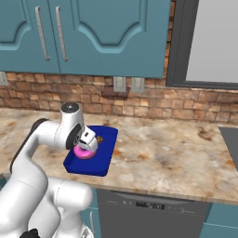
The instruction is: Move the dessert items from the plate to the tray.
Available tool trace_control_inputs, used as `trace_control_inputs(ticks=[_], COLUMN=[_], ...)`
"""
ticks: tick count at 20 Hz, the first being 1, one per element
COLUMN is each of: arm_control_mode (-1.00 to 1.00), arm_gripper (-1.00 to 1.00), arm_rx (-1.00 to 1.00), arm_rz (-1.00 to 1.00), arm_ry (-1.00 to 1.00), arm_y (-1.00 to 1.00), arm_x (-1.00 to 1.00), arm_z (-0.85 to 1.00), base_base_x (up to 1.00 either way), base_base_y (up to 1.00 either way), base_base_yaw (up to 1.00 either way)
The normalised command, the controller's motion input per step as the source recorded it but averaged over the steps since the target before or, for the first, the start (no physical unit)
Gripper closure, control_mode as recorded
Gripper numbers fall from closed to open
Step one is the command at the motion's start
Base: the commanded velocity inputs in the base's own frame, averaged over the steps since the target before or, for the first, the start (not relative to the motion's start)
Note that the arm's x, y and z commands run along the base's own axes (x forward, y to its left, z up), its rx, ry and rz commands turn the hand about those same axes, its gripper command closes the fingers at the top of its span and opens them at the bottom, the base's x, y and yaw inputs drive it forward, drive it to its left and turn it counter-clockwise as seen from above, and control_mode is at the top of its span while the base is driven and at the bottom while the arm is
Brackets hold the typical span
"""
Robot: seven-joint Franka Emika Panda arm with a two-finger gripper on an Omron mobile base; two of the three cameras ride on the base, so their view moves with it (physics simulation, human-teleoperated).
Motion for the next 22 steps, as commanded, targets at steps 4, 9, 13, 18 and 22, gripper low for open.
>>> trace_control_inputs(ticks=[4,9,13,18,22], arm_control_mode=[-1.00,-1.00,-1.00,-1.00,-1.00], arm_gripper=[1.00,1.00,1.00,1.00,1.00], arm_rx=[0.04,0.05,0.07,0.06,0.01], arm_rz=[0.05,0.04,0.01,0.03,0.03], arm_ry=[0.02,0.06,0.11,0.08,0.03], arm_y=[0.00,0.00,0.00,-0.02,0.00], arm_x=[0.27,0.33,0.27,0.15,0.01], arm_z=[-0.34,-0.44,-0.49,-0.32,-0.05], base_base_x=[0.00,0.00,0.00,0.00,0.00], base_base_y=[0.00,0.00,0.00,0.00,0.00], base_base_yaw=[0.00,0.00,0.00,0.00,0.00])
